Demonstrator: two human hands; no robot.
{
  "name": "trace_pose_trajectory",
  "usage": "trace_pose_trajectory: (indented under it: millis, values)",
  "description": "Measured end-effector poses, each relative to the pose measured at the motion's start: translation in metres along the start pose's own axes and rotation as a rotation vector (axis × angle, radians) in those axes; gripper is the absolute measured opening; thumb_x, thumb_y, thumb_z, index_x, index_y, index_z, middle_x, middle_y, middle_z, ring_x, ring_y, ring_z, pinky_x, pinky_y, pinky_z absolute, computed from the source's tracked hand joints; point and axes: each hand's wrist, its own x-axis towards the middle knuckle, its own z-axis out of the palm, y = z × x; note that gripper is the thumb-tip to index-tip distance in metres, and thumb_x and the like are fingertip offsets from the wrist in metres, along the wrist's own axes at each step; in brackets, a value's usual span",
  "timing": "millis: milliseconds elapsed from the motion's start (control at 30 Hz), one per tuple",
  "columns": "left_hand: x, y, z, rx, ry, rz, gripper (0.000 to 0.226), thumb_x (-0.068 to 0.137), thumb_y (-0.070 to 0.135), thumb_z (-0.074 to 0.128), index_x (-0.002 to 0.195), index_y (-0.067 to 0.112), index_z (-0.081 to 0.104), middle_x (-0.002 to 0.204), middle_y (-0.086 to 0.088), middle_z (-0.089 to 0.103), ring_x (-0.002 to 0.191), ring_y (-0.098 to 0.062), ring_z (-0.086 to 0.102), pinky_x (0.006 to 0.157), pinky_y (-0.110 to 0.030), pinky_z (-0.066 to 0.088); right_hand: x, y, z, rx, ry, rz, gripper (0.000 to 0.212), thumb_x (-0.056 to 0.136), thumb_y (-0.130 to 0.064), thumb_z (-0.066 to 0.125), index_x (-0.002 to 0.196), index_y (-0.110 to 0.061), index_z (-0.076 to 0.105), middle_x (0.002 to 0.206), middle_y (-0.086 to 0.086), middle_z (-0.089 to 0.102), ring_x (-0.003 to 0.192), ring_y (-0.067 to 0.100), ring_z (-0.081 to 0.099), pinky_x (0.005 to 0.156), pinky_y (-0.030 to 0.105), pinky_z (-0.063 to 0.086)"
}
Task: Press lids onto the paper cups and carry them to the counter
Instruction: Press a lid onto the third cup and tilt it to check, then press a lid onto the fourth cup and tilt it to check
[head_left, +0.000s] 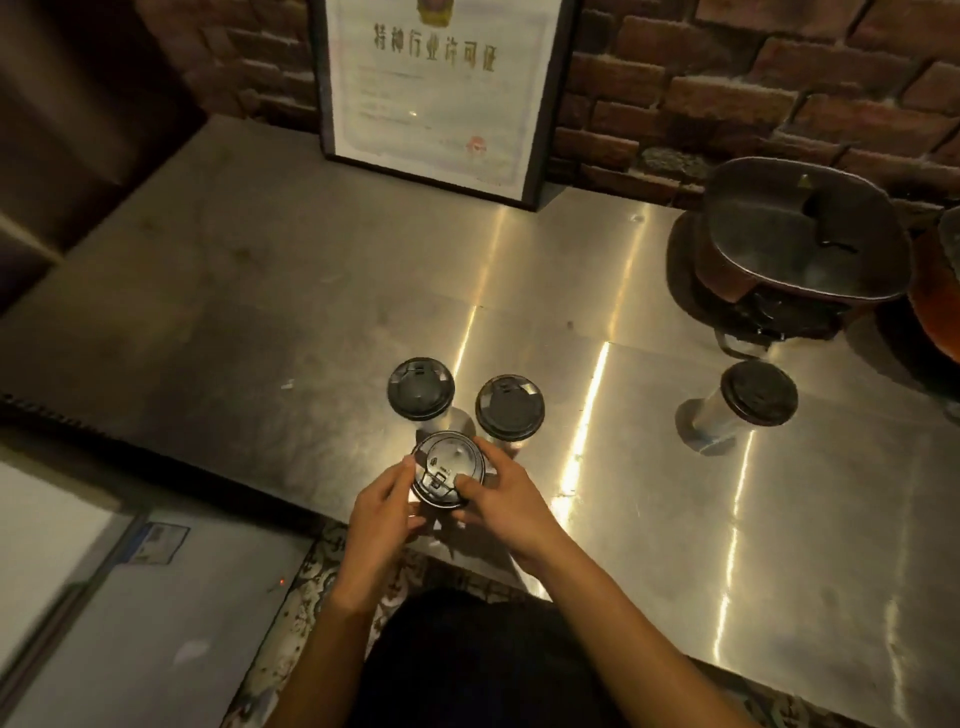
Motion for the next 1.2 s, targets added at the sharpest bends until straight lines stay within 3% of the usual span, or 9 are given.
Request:
trace_pose_trajectory:
  millis: [200, 333, 433, 600, 700, 867, 1000, 1133, 1200]
  values:
    - [0.023, -0.001, -0.033, -0.050, 0.028, -0.059, 0.029, 0.107, 0.040, 0.042, 0.099, 0.035, 0.069, 0.097, 0.004, 0.076, 0.088, -0.016, 0.075, 0.060, -0.022, 0.059, 0.016, -0.001, 0.040, -0.077, 0.035, -0.041, 0.044, 0.094, -0.017, 0.070, 0.102, -0.058, 0.055, 0.112, -0.002, 0.072, 0.103, 0.018, 0.073, 0.088, 0.041, 0.063]
    - [0.036, -0.003, -0.042, -0.055, 0.002, -0.088, 0.031, 0.103, 0.047, 0.049, 0.101, 0.031, 0.075, 0.105, -0.007, 0.078, 0.101, -0.029, 0.075, 0.082, -0.046, 0.064, 0.022, -0.002, 0.054, -0.093, 0.055, -0.041, 0.041, 0.093, -0.019, 0.071, 0.112, -0.051, 0.055, 0.114, -0.005, 0.072, 0.104, 0.017, 0.072, 0.089, 0.042, 0.062]
    - [0.044, -0.003, -0.048, -0.031, -0.002, -0.080, 0.032, 0.103, 0.047, 0.050, 0.100, 0.029, 0.077, 0.103, -0.008, 0.079, 0.099, -0.030, 0.076, 0.085, -0.053, 0.063, 0.025, -0.001, 0.057, -0.059, 0.055, -0.014, 0.040, 0.094, -0.017, 0.071, 0.123, -0.040, 0.056, 0.108, -0.007, 0.071, 0.097, 0.016, 0.074, 0.086, 0.040, 0.063]
    - [0.050, 0.000, -0.056, 0.011, -0.040, -0.083, 0.029, 0.103, 0.045, 0.052, 0.102, 0.028, 0.075, 0.104, -0.010, 0.078, 0.098, -0.031, 0.076, 0.086, -0.053, 0.063, 0.025, -0.002, 0.057, -0.068, 0.051, 0.022, 0.034, 0.092, -0.023, 0.074, 0.117, -0.038, 0.056, 0.097, -0.015, 0.067, 0.080, 0.008, 0.072, 0.088, 0.041, 0.062]
    - [0.049, 0.002, -0.058, 0.072, -0.042, -0.056, 0.023, 0.102, 0.047, 0.052, 0.099, 0.039, 0.074, 0.108, -0.004, 0.077, 0.102, -0.024, 0.074, 0.089, -0.050, 0.062, 0.025, 0.000, 0.054, -0.040, 0.042, 0.038, 0.026, 0.091, -0.024, 0.076, 0.108, -0.040, 0.063, 0.098, -0.011, 0.072, 0.087, 0.011, 0.074, 0.086, 0.040, 0.063]
    - [0.047, 0.007, -0.060, 0.151, -0.012, -0.002, 0.016, 0.092, 0.062, 0.054, 0.093, 0.059, 0.070, 0.116, 0.010, 0.073, 0.113, -0.018, 0.067, 0.101, -0.049, 0.055, 0.022, 0.001, 0.047, -0.154, 0.022, 0.068, 0.033, 0.091, -0.040, 0.073, 0.122, -0.039, 0.061, 0.112, -0.010, 0.069, 0.092, 0.009, 0.071, 0.081, 0.030, 0.063]
    - [0.040, 0.021, -0.059, 0.234, 0.052, 0.051, 0.035, 0.100, 0.043, 0.058, 0.131, 0.029, 0.066, 0.139, -0.003, 0.065, 0.124, -0.021, 0.060, 0.107, -0.039, 0.048, 0.017, 0.003, 0.026, -0.187, -0.008, 0.174, 0.069, 0.088, -0.051, 0.073, 0.146, -0.024, 0.049, 0.131, 0.000, 0.067, 0.108, 0.013, 0.068, 0.082, 0.025, 0.059]
    - [0.026, 0.052, -0.053, 0.269, 0.116, 0.202, 0.038, 0.098, 0.042, 0.064, 0.133, 0.028, 0.064, 0.135, 0.002, 0.065, 0.120, -0.016, 0.063, 0.102, -0.039, 0.052, -0.010, -0.007, -0.009, -0.291, 0.064, 0.059, 0.027, 0.087, -0.050, 0.073, 0.098, -0.025, 0.077, 0.093, 0.000, 0.076, 0.082, 0.014, 0.071, 0.082, 0.037, 0.061]
    - [0.014, 0.077, -0.037, 0.241, 0.107, 0.296, 0.027, 0.099, 0.036, 0.063, 0.125, 0.033, 0.067, 0.124, 0.009, 0.069, 0.112, -0.006, 0.064, 0.097, -0.031, 0.053, -0.026, -0.014, -0.033, -0.312, 0.148, -0.020, 0.042, 0.086, -0.056, 0.071, 0.071, -0.017, 0.078, 0.077, 0.003, 0.077, 0.078, 0.020, 0.074, 0.078, 0.041, 0.061]
